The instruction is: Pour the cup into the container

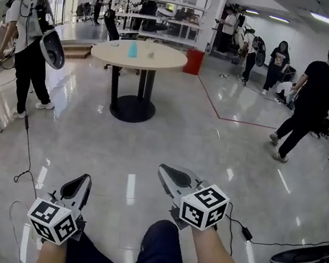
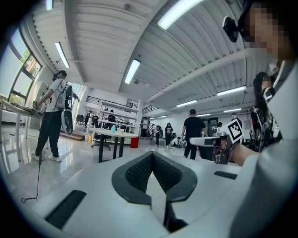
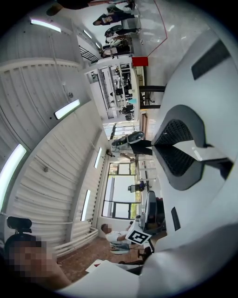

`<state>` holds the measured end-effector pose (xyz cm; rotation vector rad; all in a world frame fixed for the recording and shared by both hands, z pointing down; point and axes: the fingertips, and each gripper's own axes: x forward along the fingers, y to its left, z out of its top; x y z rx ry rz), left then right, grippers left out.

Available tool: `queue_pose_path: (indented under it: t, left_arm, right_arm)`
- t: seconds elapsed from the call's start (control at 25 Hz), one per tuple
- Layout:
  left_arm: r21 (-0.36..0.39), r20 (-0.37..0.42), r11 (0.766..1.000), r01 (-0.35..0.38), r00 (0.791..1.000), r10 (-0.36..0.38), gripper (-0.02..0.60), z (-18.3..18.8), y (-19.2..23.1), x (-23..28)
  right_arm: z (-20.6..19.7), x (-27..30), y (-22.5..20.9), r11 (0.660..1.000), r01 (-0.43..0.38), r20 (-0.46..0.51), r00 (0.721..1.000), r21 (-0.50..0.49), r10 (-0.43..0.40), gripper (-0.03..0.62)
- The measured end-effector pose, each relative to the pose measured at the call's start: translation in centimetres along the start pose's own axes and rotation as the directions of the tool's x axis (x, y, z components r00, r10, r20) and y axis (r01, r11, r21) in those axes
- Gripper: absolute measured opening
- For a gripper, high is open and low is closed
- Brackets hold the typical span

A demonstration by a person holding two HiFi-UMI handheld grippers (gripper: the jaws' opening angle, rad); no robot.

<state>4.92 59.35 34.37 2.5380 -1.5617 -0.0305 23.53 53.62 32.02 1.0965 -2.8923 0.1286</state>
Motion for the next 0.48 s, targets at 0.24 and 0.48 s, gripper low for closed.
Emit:
queue_pose_path:
  t: [0.24, 0.48]
  left_arm:
    - [-0.004, 0.010, 1.000, 0.011, 1.000, -0.010, 0.000, 0.4, -0.3, 0.4]
    - [-0.002, 0.010, 1.000, 0.020, 1.000, -0.020, 0.000, 0.2, -1.4, 1.5]
  right_arm:
    - [0.6, -0.6, -0.3, 1.000, 0.020, 0.007, 1.000, -0.015, -0.020, 0.005]
    - [0.8, -1.5, -1.5, 0.999, 0.029, 0.012, 1.000, -0.024, -0.029, 0.005]
